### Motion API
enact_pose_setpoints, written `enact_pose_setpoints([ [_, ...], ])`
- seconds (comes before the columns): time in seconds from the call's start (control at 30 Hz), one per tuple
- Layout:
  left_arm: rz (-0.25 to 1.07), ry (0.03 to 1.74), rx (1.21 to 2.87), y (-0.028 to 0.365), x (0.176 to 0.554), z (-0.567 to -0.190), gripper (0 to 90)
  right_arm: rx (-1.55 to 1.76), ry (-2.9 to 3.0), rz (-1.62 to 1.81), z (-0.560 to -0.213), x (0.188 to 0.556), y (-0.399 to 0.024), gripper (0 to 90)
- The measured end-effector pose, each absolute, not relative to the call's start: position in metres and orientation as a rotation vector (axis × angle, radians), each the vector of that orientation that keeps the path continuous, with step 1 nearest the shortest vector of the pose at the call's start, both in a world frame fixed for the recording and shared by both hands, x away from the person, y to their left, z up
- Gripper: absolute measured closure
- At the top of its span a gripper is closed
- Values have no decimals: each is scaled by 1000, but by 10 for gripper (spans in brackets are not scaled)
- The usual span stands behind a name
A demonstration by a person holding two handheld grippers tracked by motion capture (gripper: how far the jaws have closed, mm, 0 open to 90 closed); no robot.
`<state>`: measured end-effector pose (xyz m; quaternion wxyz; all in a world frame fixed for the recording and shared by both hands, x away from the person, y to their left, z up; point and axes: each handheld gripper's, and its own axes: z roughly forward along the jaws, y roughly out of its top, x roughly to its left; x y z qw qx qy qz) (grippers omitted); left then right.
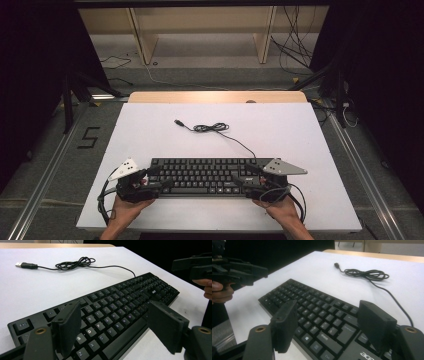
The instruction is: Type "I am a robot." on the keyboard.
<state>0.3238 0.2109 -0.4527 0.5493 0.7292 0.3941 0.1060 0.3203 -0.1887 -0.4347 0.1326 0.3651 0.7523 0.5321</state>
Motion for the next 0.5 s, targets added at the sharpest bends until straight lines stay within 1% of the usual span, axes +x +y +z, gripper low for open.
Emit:
enact_pose_setpoints([
  [0.27, 243, 928, 1731, 209, 323, -453, 266, 1086, 2122, 1558, -434, 310, -211, 303],
  [0.5, 241, 923, 1739, 208, 322, -453, 265, 1089, 2106, 1538, -437, 302, -222, 286],
])
